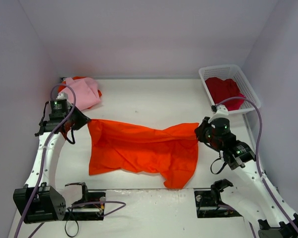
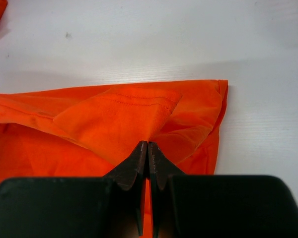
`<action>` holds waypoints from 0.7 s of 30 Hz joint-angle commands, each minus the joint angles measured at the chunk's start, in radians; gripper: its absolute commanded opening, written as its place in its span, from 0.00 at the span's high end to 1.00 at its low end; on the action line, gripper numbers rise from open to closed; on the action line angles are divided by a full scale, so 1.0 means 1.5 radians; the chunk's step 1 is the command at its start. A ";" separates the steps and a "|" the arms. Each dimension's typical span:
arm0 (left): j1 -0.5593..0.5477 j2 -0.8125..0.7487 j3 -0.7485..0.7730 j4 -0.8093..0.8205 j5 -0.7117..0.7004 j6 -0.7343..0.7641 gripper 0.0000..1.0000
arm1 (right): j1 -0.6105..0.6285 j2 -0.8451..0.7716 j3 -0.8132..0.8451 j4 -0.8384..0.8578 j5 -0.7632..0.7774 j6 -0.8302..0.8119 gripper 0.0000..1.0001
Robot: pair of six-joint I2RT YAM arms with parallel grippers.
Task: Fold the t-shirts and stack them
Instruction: Fold the flattened tshirt in 1/3 of the way
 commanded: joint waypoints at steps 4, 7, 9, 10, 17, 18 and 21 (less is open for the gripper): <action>0.079 0.011 -0.030 0.058 0.088 -0.015 1.00 | 0.030 -0.013 0.004 0.007 0.033 0.043 1.00; 0.110 0.018 -0.039 0.076 0.118 -0.017 1.00 | 0.051 -0.007 0.000 0.006 0.048 0.056 1.00; 0.111 0.020 -0.043 0.081 0.121 -0.016 1.00 | 0.068 0.002 -0.003 0.006 0.067 0.067 1.00; 0.111 0.023 -0.043 0.082 0.121 -0.015 1.00 | 0.079 0.004 -0.006 0.006 0.077 0.076 1.00; 0.112 0.026 -0.053 0.091 0.132 -0.013 1.00 | 0.189 0.033 -0.002 -0.007 0.183 0.127 1.00; 0.111 0.025 -0.056 0.091 0.128 -0.011 1.00 | 0.197 0.041 -0.001 -0.008 0.196 0.136 1.00; 0.111 0.021 -0.061 0.091 0.133 -0.008 1.00 | 0.220 0.052 0.000 -0.016 0.224 0.153 1.00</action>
